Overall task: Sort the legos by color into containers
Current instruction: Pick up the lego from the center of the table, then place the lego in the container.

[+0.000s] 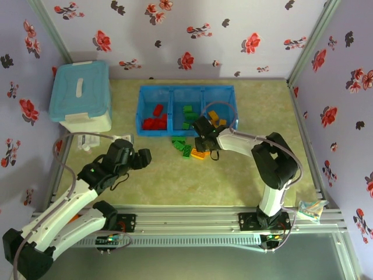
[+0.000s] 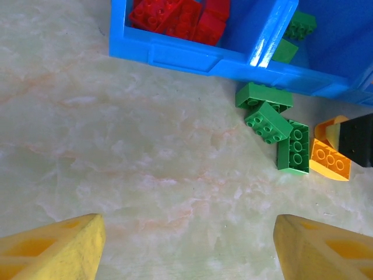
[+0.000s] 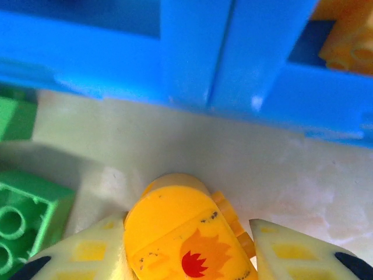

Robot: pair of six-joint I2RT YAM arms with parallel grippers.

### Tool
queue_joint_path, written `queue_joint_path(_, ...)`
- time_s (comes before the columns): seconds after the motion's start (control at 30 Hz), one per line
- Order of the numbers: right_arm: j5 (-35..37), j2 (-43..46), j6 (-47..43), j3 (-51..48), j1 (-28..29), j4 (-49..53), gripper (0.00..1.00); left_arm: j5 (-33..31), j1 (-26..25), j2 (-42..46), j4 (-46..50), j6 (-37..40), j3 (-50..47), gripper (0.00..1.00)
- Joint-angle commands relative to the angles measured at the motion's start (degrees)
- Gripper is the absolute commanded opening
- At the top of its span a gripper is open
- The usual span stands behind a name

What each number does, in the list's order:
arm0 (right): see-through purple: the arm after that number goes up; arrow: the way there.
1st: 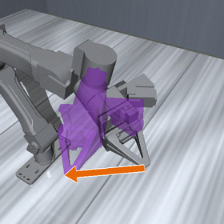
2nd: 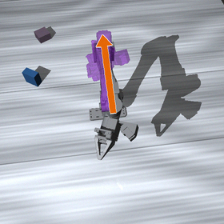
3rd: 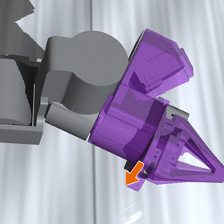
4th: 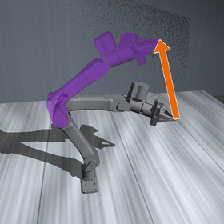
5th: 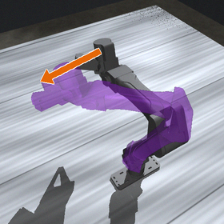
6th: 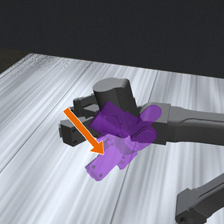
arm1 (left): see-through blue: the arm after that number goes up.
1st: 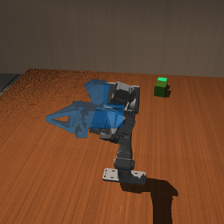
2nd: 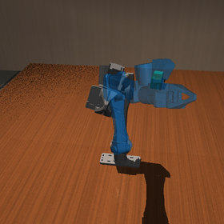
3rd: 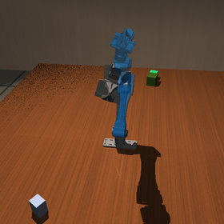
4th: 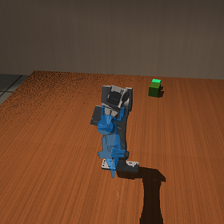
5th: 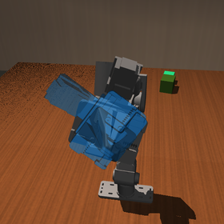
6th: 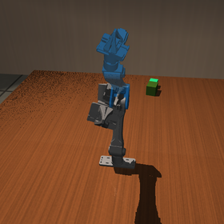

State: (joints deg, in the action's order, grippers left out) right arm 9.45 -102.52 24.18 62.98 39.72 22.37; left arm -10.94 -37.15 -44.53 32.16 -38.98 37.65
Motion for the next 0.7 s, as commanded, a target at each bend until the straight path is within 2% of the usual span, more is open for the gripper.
queue_joint_path(0.0, 1.27, 5.09, 0.97, -3.07, -0.26, 1.44, 0.33, -0.99, -0.38, 0.41, -0.23, -1.18, -0.98, 0.76)
queue_joint_path(0.23, 6.83, 18.45, 0.94, -7.3, -0.39, 4.62, 0.33, -0.46, -0.64, -0.38, -1.29, -1.31, -1.6, 0.75)
queue_joint_path(0.33, 8.13, 21.14, -1.04, -6.87, -2.9, 5.71, 0.34, -0.4, -1.15, -1.07, -1.31, -1.54, -1.67, 0.75)
queue_joint_path(0.5, 5.19, 18.52, -5.28, -0.1, -9.57, 8.04, 0.34, -1.65, -5.06, -1.41, -1.23, -3.01, -2.3, 0.75)
queue_joint_path(0.67, 3.17, 11.14, -8.28, 10.05, -14.37, 10.7, 0.34, -3.56, -9.76, -1.17, -1.66, -6.38, -4.44, 0.75)
